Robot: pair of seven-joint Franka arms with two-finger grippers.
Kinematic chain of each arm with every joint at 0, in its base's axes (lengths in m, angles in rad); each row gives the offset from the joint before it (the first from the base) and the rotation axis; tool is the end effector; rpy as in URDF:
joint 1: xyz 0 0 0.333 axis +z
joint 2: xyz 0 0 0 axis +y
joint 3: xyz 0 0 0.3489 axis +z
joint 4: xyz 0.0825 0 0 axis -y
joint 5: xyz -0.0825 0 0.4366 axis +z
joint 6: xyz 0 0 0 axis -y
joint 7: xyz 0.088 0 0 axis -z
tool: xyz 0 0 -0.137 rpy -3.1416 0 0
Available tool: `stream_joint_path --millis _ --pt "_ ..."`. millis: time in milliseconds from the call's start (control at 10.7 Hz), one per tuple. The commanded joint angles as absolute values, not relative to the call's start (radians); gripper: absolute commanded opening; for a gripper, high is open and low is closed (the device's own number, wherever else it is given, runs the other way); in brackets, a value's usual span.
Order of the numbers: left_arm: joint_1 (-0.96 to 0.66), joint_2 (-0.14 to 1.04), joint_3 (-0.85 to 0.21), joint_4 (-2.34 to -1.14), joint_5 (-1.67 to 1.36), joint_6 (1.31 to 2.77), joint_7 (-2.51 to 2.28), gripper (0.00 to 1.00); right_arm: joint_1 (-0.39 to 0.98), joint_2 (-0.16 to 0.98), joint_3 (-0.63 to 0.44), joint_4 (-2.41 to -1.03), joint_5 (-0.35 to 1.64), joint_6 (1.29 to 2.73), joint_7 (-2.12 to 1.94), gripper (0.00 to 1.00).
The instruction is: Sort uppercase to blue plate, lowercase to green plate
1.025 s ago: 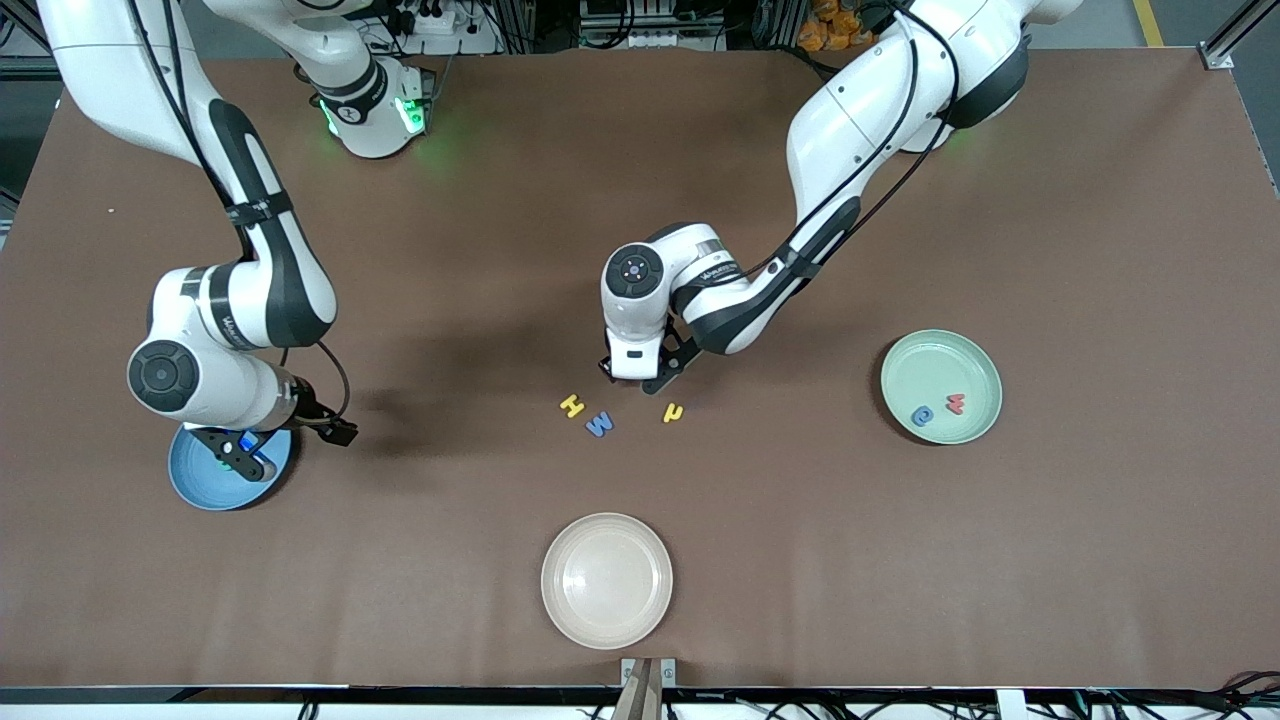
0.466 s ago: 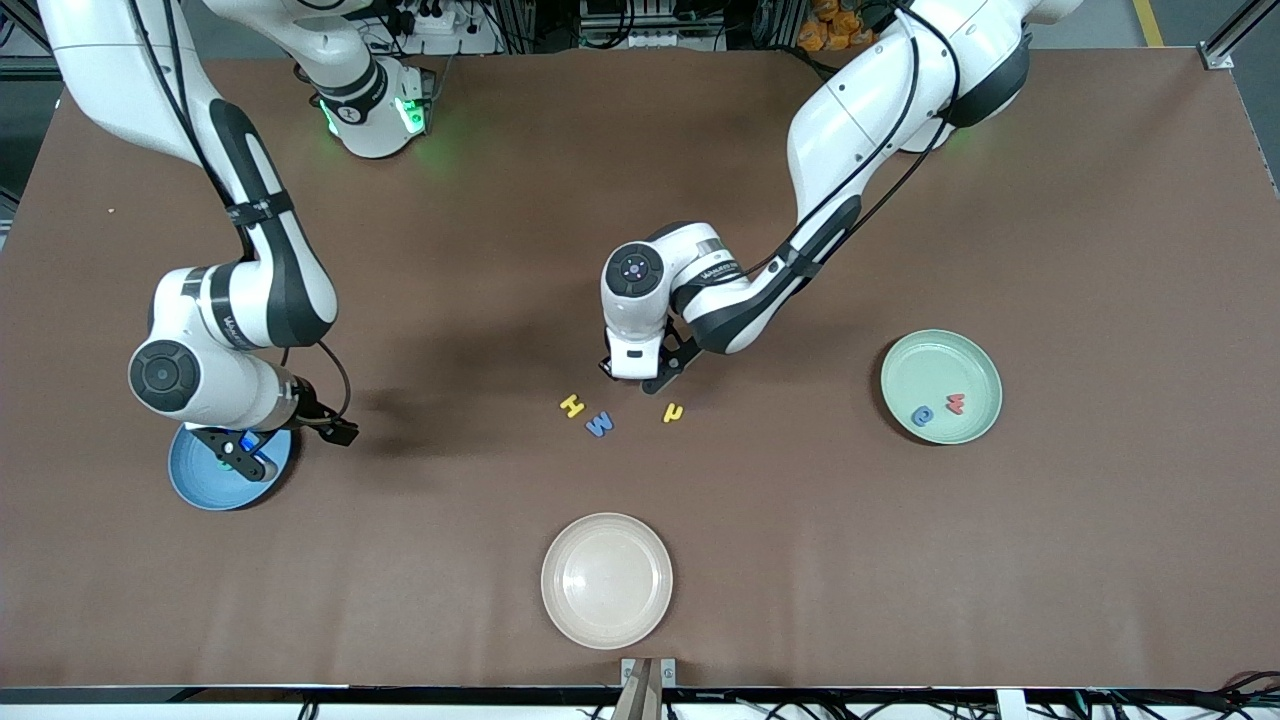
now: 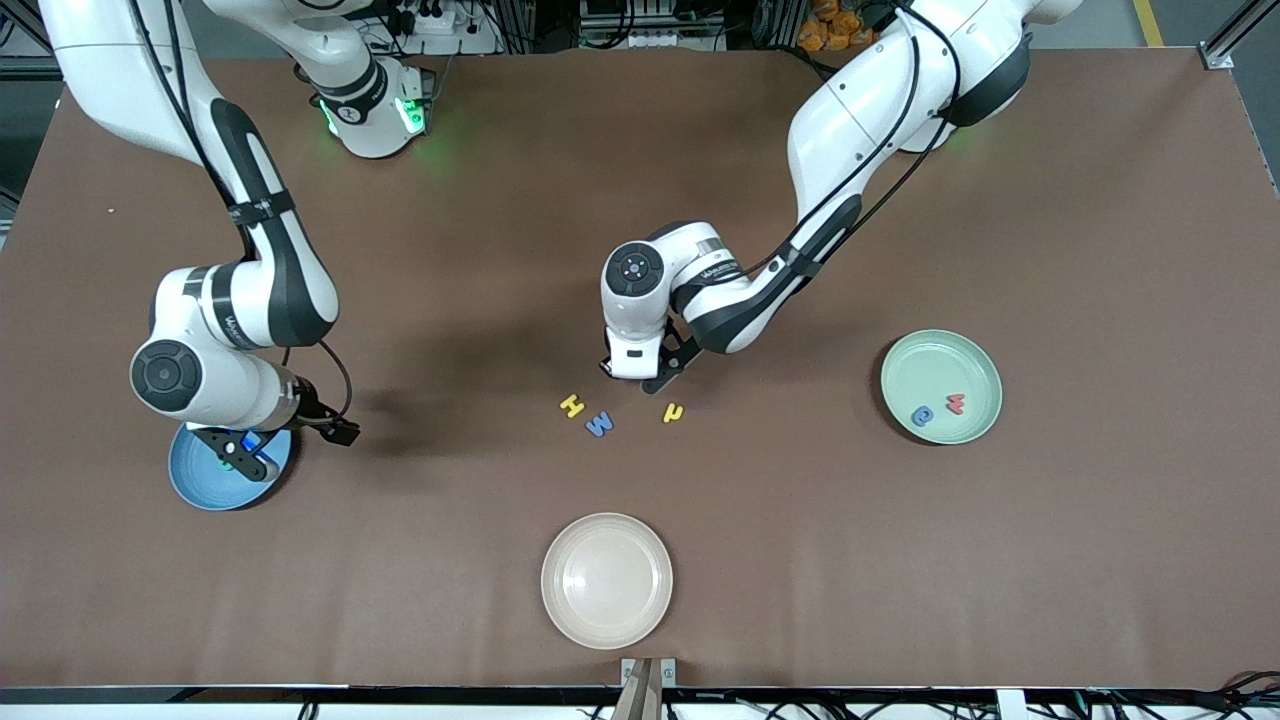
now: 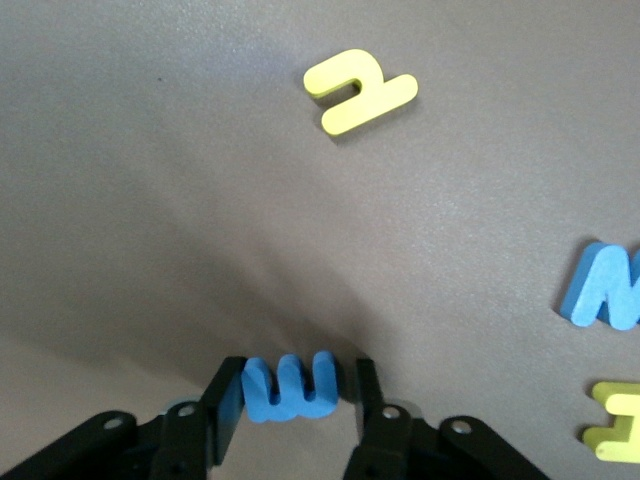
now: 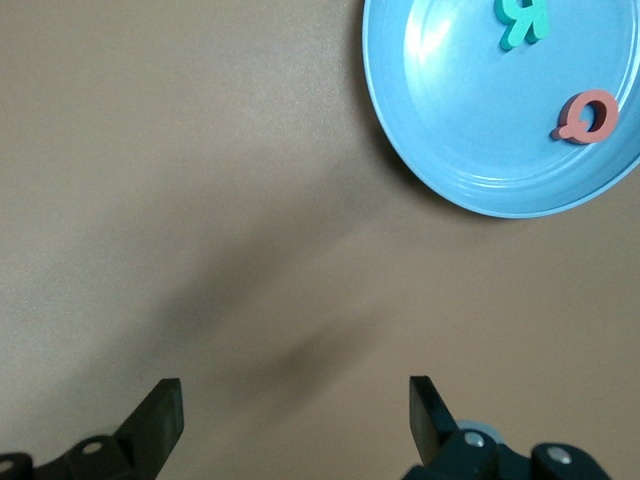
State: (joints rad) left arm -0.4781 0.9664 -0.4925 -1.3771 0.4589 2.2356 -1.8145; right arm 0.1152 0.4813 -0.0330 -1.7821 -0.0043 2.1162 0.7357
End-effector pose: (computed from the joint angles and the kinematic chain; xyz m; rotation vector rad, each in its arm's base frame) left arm 0.5267 -0.5983 0.1308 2.9031 1.1374 -0.0582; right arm 0.6879 0.0575 0.2405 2.9002 -0.9746 -0.1951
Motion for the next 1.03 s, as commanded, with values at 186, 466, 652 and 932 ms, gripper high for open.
stream_joint_path --millis 186,466,652,932 --pt "-0.477 0.953 -0.477 -1.414 0.453 2.233 -1.809 0.43 0.139 0.474 -0.029 -1.766 0.009 2.106 0.816 1.00" --pt "-0.477 0.950 -0.477 -1.416 0.453 2.230 -1.802 0.37 0.161 0.477 -0.029 -1.763 0.009 2.115 0.865 1.00" --pt "-0.474 0.937 -0.477 -1.416 0.453 2.223 -1.772 0.29 0.179 0.479 -0.029 -1.763 0.011 2.117 0.868 1.00" --pt "-0.474 0.914 -0.479 -1.411 0.453 2.165 -1.728 0.12 0.210 0.482 -0.029 -1.763 0.011 2.140 0.946 1.00"
